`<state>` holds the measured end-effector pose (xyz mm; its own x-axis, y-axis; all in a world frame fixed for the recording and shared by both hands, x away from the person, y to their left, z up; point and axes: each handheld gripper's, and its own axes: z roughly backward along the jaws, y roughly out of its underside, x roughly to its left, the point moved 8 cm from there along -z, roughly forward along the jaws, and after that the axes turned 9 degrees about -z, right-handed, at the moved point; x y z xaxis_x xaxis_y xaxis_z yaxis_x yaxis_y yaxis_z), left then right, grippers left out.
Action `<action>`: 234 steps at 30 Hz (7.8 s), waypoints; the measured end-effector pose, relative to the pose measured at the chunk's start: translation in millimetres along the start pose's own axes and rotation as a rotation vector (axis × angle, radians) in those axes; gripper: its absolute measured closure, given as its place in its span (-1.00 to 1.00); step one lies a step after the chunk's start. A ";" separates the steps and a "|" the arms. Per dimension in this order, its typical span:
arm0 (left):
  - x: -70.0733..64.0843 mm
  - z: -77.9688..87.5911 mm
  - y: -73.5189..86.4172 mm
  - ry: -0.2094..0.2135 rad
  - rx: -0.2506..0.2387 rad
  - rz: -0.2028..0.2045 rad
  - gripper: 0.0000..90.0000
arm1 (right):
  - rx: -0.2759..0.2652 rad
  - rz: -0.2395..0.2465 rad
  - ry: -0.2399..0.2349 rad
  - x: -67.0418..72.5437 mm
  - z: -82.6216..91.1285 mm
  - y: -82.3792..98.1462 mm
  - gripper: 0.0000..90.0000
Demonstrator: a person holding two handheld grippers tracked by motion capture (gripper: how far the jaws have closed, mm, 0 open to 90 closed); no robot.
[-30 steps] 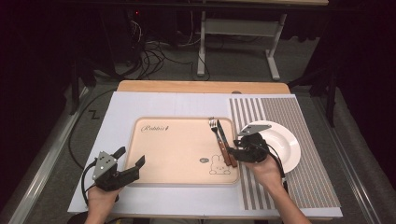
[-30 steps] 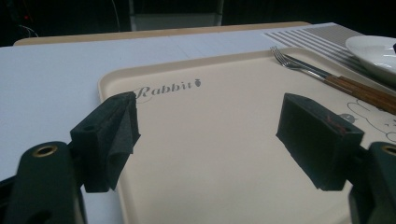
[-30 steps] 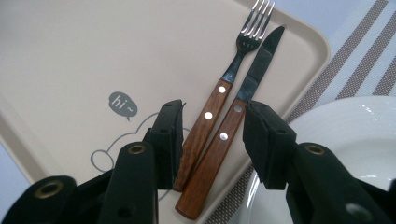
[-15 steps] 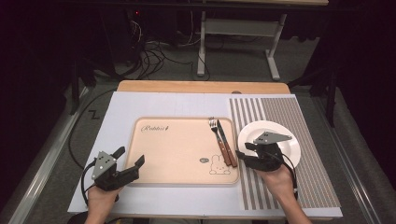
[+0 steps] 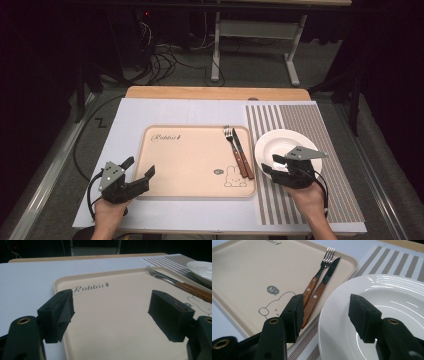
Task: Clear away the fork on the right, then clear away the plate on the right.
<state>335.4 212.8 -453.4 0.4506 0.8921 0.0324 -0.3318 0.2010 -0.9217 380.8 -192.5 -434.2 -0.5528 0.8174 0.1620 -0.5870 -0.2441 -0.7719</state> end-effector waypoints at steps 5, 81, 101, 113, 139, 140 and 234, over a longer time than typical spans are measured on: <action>-0.1 1.0 0.7 -0.006 0.001 -0.009 -0.53 | -0.034 -0.008 0.007 -6.4 7.1 2.2 0.02; 0.9 2.8 -3.1 -0.019 -0.022 -0.029 -0.53 | -0.262 -0.244 0.102 -79.0 55.8 42.9 -0.27; -0.6 3.8 -5.0 -0.010 -0.036 -0.031 -0.54 | -0.257 -0.426 0.080 -117.0 56.6 46.0 -0.19; -1.2 3.0 -3.4 -0.014 -0.023 -0.037 -0.54 | -0.204 -0.565 0.101 -145.5 51.6 50.2 -0.09; -0.9 1.5 -2.2 -0.024 -0.012 -0.045 -0.54 | -0.027 -0.739 -0.026 -158.3 19.3 55.7 0.19; -0.9 1.4 -2.1 -0.025 -0.012 -0.046 -0.54 | -0.022 -0.753 -0.032 -157.7 18.4 55.4 0.21; -1.5 1.2 -2.2 -0.041 -0.009 -0.076 -0.54 | -0.031 -0.797 -0.171 -141.3 22.0 32.5 0.84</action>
<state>334.4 211.5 -450.9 0.4402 0.8902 0.1178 -0.2903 0.2652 -0.9195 426.8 -327.4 -468.6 -0.0600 0.6476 0.7596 -0.8268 0.3942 -0.4014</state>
